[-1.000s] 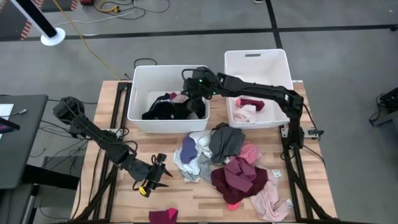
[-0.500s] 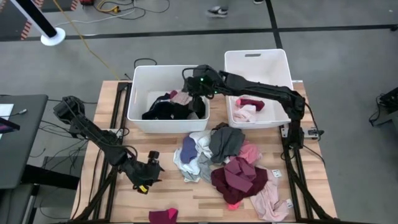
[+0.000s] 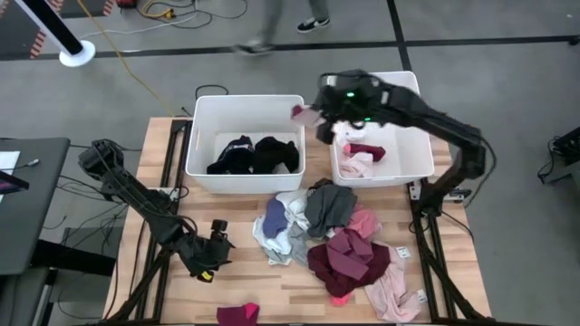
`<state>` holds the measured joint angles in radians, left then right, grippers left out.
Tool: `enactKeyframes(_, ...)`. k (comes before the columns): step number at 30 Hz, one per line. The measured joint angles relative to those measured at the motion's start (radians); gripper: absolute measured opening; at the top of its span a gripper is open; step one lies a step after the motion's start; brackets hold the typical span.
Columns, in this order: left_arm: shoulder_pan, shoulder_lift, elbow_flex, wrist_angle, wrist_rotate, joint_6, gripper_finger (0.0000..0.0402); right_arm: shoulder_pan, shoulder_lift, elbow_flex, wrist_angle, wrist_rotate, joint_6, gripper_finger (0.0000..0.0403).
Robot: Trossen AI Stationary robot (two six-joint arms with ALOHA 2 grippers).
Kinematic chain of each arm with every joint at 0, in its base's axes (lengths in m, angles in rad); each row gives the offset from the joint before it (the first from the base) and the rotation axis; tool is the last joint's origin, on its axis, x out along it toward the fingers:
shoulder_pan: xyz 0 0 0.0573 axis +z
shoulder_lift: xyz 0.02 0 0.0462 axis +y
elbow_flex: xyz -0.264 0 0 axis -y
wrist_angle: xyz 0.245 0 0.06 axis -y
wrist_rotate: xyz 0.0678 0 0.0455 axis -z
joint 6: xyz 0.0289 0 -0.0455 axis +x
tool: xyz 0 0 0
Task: Sort clothes
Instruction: Put the light orange garment into the right white laundry organizer
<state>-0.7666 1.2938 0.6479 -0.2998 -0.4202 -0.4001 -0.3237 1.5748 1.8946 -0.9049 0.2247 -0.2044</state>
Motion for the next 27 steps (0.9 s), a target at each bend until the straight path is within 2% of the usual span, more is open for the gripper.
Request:
enactKeyframes(8, 0.000, 0.000, 0.000, 0.003, -0.004, -0.003, 0.0196, -0.058, -0.114, 0.000, -0.334, 0.074, 0.167, 0.0000)
enactKeyframes(16, 0.000, 0.000, 0.000, 0.016, -0.005, -0.006, 0.0196, -0.136, -0.084, -0.001, -0.653, 0.077, 0.310, 0.0000)
enactKeyframes(18, 0.000, 0.000, 0.000, 0.021, -0.007, -0.007, 0.0196, -0.150, -0.065, -0.006, -0.666, 0.073, 0.317, 0.0000)
enactKeyframes(23, 0.000, 0.000, 0.000, 0.026, -0.008, -0.020, 0.0196, -0.181, -0.061, -0.079, -0.663, -0.036, 0.313, 0.0000)
enactKeyframes(27, 0.000, 0.000, 0.000, 0.026, -0.008, -0.030, 0.0196, -0.215, -0.061, -0.180, -0.664, -0.049, 0.333, 0.0000)
